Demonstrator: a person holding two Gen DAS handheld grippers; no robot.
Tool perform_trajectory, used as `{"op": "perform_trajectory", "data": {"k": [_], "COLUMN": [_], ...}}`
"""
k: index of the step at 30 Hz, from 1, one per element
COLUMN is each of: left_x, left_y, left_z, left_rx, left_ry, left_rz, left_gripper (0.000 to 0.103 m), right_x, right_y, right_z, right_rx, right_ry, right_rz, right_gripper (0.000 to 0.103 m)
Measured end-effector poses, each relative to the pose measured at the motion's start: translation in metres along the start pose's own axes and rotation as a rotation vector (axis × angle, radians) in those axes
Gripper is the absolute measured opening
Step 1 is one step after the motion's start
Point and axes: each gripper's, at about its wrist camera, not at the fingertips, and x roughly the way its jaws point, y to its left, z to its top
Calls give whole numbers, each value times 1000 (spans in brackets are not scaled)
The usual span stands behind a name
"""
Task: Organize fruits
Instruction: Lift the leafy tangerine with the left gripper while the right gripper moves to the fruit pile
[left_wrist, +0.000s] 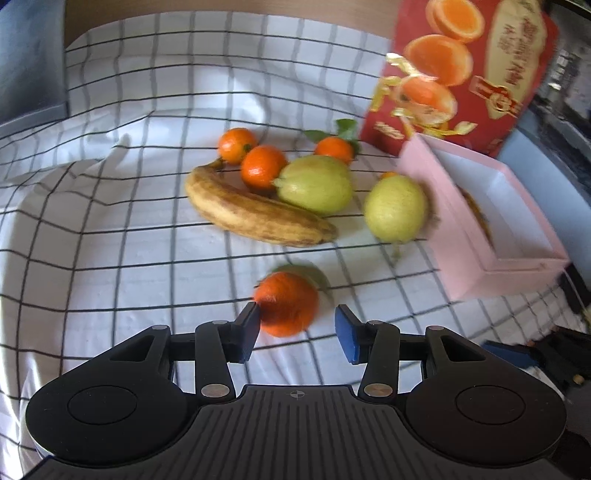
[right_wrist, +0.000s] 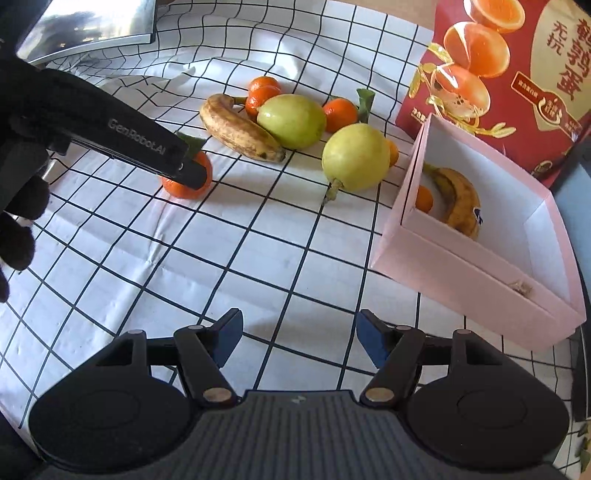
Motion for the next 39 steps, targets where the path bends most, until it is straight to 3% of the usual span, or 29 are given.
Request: {"op": "perform_trajectory", "data": {"k": [4, 7, 11, 14, 16, 21, 32, 39], "left_x": [-8, -21, -31, -18, -8, 5, 24, 23], "left_y": [-4, -4, 7, 10, 8, -2, 4, 3], "left_z": [-8, -12, -3, 9, 13, 7, -1, -3], "left_rx": [19, 26, -44, -47, -28, 30, 39, 29], "left_ry": [28, -16, -80, -51, -24, 14, 66, 74], "left_rz": [-111, -131, -71, 29, 49, 70, 66, 19], "left_gripper": [49, 49, 49, 49, 49, 50, 50, 49], "right_x": [-1, -2, -3, -4, -5, -4, 3, 6], "right_y": [-1, -3, -8, -13, -17, -23, -23, -22], "right_z": [-1, -3, -9, -14, -17, -22, -16, -17], "right_rx": [27, 45, 81, 122, 147, 191, 245, 250], "right_ry": [-5, -8, -11, -11, -7, 5, 60, 57], "right_rz": [3, 2, 0, 4, 14, 21, 5, 5], "right_gripper": [70, 70, 72, 77, 77, 84, 91, 95]}}
